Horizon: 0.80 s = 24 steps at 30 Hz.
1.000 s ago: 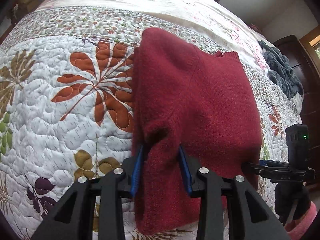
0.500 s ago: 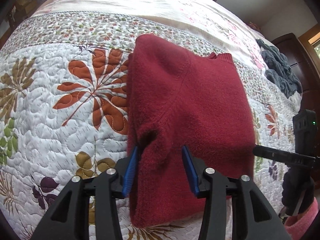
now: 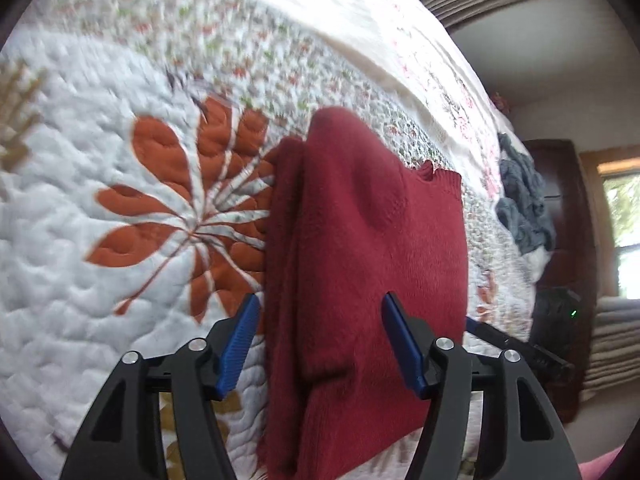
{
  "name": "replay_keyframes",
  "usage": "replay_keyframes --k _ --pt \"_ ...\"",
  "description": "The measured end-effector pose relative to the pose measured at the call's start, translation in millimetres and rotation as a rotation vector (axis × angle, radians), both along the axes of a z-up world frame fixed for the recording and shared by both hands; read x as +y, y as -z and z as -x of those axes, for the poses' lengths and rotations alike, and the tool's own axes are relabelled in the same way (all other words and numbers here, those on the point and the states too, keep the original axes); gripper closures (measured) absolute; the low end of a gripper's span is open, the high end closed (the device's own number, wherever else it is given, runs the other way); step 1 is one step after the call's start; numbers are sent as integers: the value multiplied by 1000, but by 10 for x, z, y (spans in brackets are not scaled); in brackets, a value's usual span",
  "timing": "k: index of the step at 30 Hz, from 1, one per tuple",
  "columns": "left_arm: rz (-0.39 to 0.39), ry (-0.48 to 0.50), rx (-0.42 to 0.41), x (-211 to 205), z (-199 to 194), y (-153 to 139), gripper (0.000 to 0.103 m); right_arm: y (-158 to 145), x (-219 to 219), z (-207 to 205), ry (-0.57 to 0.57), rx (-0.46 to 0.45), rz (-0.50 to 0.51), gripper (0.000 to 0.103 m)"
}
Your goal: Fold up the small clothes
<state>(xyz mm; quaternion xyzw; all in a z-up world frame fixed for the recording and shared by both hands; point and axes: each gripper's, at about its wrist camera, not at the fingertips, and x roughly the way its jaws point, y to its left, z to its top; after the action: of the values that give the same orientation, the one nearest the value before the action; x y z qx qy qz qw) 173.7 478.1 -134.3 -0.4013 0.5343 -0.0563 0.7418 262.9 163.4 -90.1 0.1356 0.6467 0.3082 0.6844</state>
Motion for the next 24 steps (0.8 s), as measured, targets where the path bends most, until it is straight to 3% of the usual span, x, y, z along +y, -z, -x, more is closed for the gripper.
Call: replay_keyframes --k 6,13,21,24 --pt "105 25 16 -4 -193 315 39 68 -11 -48 -2 18 -15 38" --pt "163 82 1 -115 -441 444 37 228 0 -115 12 71 -58 34" --pt "258 231 -44 -399 -742 578 35 484 56 -196 28 161 -143 30" --pt "260 262 -52 -502 -806 600 35 557 89 -205 29 173 -157 28"
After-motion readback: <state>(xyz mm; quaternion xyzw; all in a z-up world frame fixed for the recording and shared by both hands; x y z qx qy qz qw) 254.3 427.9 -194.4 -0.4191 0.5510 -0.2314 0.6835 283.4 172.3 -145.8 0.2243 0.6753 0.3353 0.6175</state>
